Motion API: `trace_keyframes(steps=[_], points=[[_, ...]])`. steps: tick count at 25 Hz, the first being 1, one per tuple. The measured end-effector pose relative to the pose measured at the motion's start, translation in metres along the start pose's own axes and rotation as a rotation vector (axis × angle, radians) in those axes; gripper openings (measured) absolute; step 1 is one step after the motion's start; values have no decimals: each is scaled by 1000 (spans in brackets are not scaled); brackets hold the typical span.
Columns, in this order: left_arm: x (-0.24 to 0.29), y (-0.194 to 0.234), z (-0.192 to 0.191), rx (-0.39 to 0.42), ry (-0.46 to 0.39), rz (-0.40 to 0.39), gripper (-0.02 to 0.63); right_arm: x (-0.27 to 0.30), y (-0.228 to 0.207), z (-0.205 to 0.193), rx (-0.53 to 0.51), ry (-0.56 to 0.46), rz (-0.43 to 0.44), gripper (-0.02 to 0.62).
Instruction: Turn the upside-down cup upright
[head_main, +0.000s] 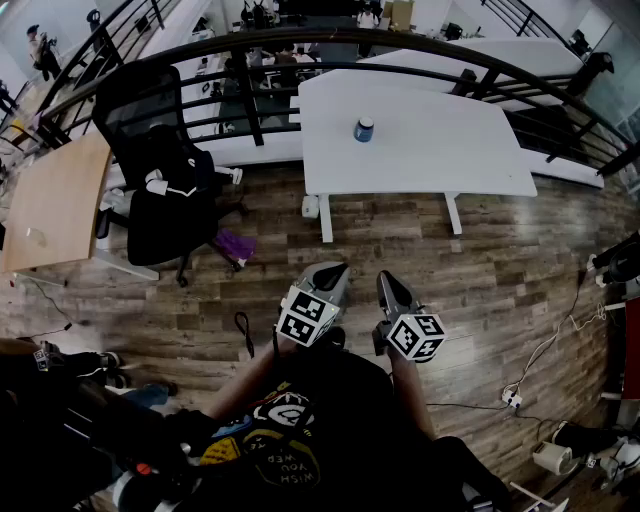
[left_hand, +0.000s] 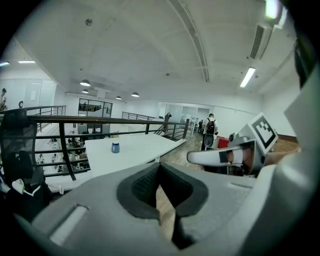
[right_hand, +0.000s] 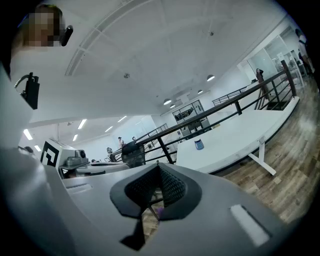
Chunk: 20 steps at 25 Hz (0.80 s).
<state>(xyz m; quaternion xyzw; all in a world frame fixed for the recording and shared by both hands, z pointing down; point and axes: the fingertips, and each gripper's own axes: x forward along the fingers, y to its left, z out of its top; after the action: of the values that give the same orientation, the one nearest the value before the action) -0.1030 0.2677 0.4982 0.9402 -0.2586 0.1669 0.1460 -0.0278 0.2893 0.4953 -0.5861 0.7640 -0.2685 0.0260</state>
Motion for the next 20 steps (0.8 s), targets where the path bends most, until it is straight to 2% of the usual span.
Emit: trace_keyframes(steps=[20], points=[[8,42,6,21,-6,6,5,44,8,0,-60,39,27,0]])
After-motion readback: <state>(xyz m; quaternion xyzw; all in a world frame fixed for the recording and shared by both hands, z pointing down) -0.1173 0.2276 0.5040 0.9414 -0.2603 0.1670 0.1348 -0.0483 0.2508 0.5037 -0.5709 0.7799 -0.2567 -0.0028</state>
